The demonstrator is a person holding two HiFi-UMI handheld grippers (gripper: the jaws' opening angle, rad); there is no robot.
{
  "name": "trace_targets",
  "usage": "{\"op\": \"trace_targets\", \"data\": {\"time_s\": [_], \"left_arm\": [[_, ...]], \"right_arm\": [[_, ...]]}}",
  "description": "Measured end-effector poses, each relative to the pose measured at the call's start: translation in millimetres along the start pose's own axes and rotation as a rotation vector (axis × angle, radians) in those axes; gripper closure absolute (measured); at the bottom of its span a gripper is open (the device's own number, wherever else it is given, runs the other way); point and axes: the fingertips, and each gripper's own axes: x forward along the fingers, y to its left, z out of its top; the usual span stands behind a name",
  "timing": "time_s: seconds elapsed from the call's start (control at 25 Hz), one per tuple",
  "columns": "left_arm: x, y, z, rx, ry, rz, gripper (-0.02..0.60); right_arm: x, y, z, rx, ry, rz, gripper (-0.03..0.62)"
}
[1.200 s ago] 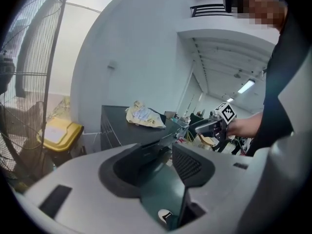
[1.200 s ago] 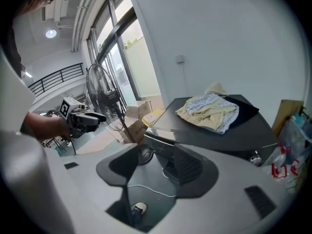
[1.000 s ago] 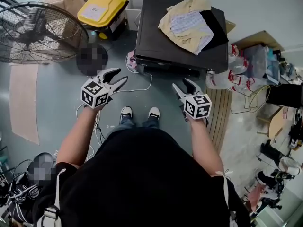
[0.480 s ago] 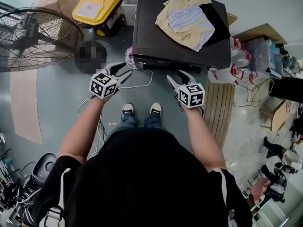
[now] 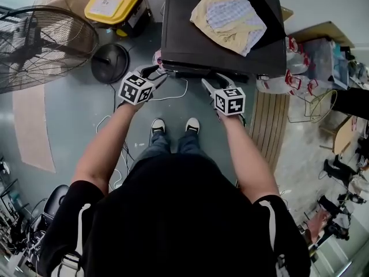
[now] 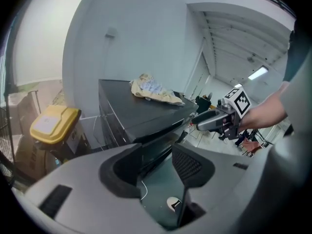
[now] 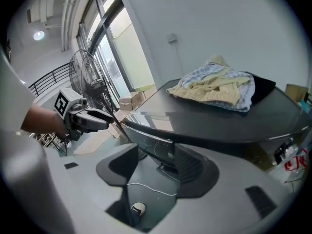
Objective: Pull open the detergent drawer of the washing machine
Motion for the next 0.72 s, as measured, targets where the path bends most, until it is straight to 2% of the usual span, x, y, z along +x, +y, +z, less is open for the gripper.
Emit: {"op": "trace_targets", "data": {"time_s": [0.24,0.52,0.72], "left_arm": [[20.5,8.9,-5.4,0.017,0.034,0.003,0.383],[35.0,17.5,-17.9,-0.041,0.047,0.012,0.388],[38.9,18.9,-14.8,-0.046,0.04,0.011,0.405]], "right_arm": [[17.9,-7.0,-9.4,0.026,0.016,-0.017,0.368],[32.0,-11.4,-8.8,0.041,0.019,-0.035,0.375],[36.1,-10.6,-6.8,0.02,0.019,-0.03,0.381]]}}
